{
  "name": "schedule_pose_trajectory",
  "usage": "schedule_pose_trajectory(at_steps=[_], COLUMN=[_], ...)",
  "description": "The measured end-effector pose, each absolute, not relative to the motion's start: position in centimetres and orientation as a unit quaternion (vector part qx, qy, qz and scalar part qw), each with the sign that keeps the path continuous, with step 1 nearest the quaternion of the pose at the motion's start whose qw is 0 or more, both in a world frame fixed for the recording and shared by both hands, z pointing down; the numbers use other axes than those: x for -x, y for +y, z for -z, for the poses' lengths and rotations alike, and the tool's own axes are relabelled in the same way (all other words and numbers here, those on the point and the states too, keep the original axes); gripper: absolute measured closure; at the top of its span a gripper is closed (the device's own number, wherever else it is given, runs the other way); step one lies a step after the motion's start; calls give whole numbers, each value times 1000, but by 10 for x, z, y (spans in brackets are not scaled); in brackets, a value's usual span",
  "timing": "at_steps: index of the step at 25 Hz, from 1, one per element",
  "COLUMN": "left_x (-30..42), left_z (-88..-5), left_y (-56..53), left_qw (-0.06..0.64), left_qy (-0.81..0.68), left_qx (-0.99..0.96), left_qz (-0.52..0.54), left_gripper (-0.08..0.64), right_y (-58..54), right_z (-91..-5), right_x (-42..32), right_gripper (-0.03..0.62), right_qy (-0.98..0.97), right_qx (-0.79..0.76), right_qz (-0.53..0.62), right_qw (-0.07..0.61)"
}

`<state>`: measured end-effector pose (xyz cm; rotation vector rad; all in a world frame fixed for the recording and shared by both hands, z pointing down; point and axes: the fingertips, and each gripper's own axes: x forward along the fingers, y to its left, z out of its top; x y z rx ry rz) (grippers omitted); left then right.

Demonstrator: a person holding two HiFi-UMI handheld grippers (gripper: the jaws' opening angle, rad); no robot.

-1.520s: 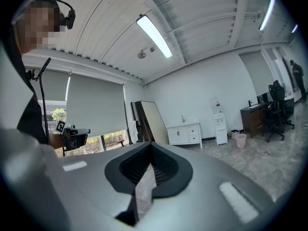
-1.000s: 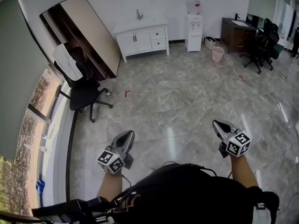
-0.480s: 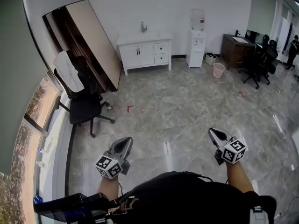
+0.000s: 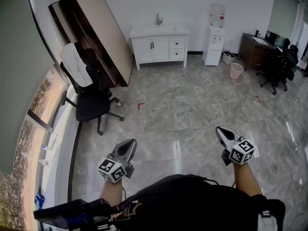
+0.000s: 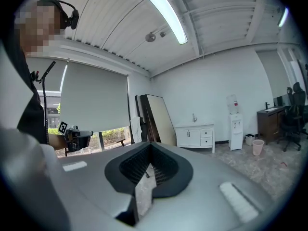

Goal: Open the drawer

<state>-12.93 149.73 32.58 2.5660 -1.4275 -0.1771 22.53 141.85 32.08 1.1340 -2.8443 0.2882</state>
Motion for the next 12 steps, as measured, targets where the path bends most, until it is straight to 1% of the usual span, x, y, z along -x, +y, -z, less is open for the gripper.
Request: schedule_pose_trajectory(at_steps=[5,12], left_x=[108,34], left_z=[-321,-307], left_y=[1464,1401], left_qw=[92,93], left_qy=[-509,-524], left_qx=[-854,-843], left_qz=[56,74], left_gripper=[566,566], right_y=[1367,1295], right_z=[-320,-313], right_x=[-240,-305], right_gripper=[592,592], right_qy=[-937,-948], right_qx=[-337,-307], right_qz=[-92,-84], right_qw=[20,21])
